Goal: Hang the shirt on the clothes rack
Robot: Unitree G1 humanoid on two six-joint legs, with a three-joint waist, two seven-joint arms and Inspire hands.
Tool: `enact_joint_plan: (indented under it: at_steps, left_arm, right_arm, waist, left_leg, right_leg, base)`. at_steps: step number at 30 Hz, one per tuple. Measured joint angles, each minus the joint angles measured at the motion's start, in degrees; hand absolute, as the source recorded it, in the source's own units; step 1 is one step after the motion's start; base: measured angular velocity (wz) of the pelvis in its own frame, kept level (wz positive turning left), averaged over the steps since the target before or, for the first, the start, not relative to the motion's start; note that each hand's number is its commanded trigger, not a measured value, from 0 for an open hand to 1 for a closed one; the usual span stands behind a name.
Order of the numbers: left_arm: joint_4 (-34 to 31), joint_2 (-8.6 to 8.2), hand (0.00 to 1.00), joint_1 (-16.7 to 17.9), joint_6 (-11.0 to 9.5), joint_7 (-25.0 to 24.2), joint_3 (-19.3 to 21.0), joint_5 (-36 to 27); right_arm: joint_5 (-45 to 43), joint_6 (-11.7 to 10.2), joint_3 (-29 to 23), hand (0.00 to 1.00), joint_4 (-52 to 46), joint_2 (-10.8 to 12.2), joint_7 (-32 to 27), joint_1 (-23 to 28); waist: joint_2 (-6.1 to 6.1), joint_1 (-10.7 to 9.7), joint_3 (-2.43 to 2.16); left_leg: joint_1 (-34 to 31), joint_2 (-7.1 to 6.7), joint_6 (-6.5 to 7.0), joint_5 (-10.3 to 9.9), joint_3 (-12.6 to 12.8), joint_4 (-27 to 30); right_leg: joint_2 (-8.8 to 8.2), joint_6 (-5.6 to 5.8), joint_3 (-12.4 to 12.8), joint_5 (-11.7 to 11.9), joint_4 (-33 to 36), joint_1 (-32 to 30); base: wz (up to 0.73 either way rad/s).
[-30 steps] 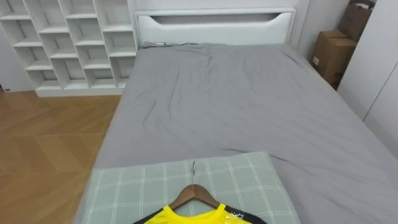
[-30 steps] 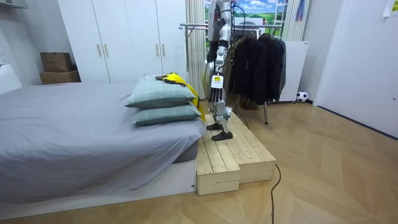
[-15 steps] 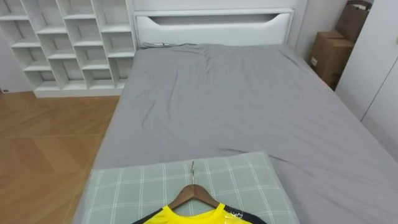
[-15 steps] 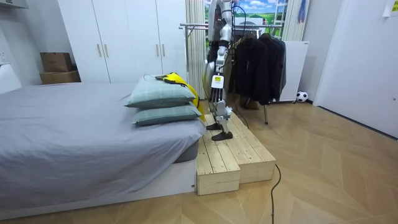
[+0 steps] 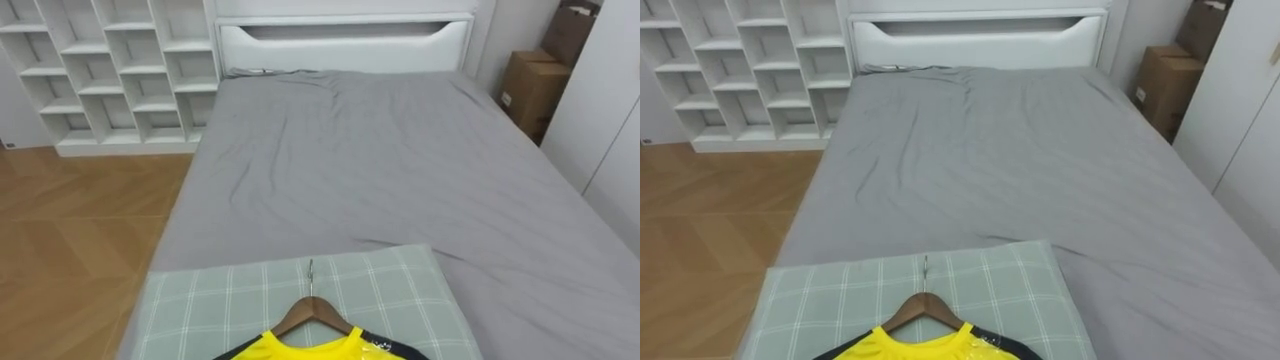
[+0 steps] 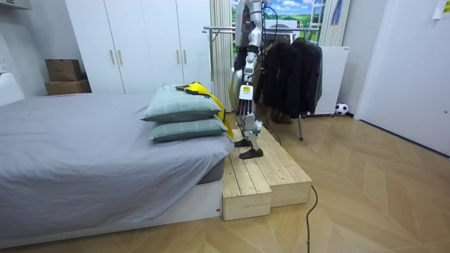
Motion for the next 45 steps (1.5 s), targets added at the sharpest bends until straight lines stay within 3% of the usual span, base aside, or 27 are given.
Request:
enact_joint_plan:
  at_steps: [12, 19, 22, 26, 34, 38, 42, 45]
  left_arm:
    - [-3.5, -0.05, 0.00, 0.1, -0.6, 5.1, 4.9, -7.7]
    - [-6.0, 0.05, 0.00, 1.2, -3.2, 11.4, 9.9, -10.8]
    - [-7.9, 0.37, 0.00, 1.4, -4.1, 15.4, 10.1, -10.9]
    - [-9.7, 0.93, 0.00, 1.8, -6.8, 20.2, 11.5, -10.9]
    - [-10.4, 1.32, 0.00, 2.4, -8.8, 26.5, 11.5, -10.9]
    - [-14.2, 1.31, 0.00, 3.0, -10.7, 31.2, 11.4, -10.8]
    - [-17.7, 1.33, 0.00, 3.1, -11.0, 34.4, 11.4, -10.8]
    - [-20.1, 1.34, 0.00, 3.1, -12.9, 36.4, 10.9, -10.8]
  right_arm:
    - [0.1, 0.0, -0.6, 0.00, -0.2, 0.0, -2.9, 0.0]
    - [3.8, -0.1, -2.7, 0.00, -0.2, -0.3, -3.9, 0.5]
    - [3.8, -0.2, -3.8, 0.00, -0.2, -0.6, -4.6, 0.6]
    - [3.8, -0.8, -3.9, 0.00, -0.2, -0.9, -4.7, 1.0]
    - [3.7, -1.8, -3.8, 0.00, -0.1, -1.4, -4.6, 1.2]
    - [3.6, -1.9, -3.8, 0.00, -0.2, -1.7, -5.2, 1.3]
    - [3.5, -2.3, -3.7, 0.00, -0.2, -1.7, -5.6, 1.3]
    - [3.7, -2.9, -3.3, 0.00, -0.3, -1.8, -5.6, 1.3]
  waist:
    - [0.51, 0.1, -0.12]
    - [0.05, 0.4, -0.09]
    - [0.28, 1.4, -0.25]
    - [0.56, 1.9, -0.46]
    - [1.27, 2.3, -0.56]
    - [1.63, 3.1, -0.52]
    - [1.41, 3.1, -0.39]
    - [1.07, 3.1, -0.30]
  left_leg:
    - [0.0, -0.06, -0.01, 0.0, -0.5, -0.1]
    - [0.9, -0.09, 0.00, 0.0, -0.5, -0.2]
    - [0.8, -0.11, 0.00, 0.0, -0.6, -0.2]
    - [1.0, -0.19, 0.00, 0.0, -1.2, -0.2]
    - [0.9, -0.22, 0.00, 0.0, -1.5, -0.2]
    - [1.0, -0.26, 0.00, 0.0, -1.6, -0.4]
    - [0.8, -0.59, -0.01, 0.0, -1.6, -0.5]
    - [0.8, -0.62, -0.01, 0.0, -1.7, -0.4]
  right_leg:
    - [0.04, 0.01, -0.3, 0.0, -0.3, 0.6]
    - [0.05, 0.06, -0.3, -0.1, -0.4, 1.0]
    - [-0.05, 0.05, -0.9, -0.1, -0.4, 0.8]
    - [-0.15, 0.05, -1.6, 0.0, -0.4, 1.3]
    - [-0.07, 0.04, -1.7, 0.0, -0.2, 1.4]
    - [-0.02, 0.04, -1.6, 0.0, -0.2, 1.3]
    - [-0.04, 0.04, -1.6, 0.0, -0.3, 1.2]
    - [-0.12, 0.04, -1.6, 0.0, -0.4, 1.2]
  base:
    - [0.02]
    - [0.00]
    - [0.03]
    - [0.05]
    - [0.01]
    - [0.00]
    - [0.00]
    - [0.00]
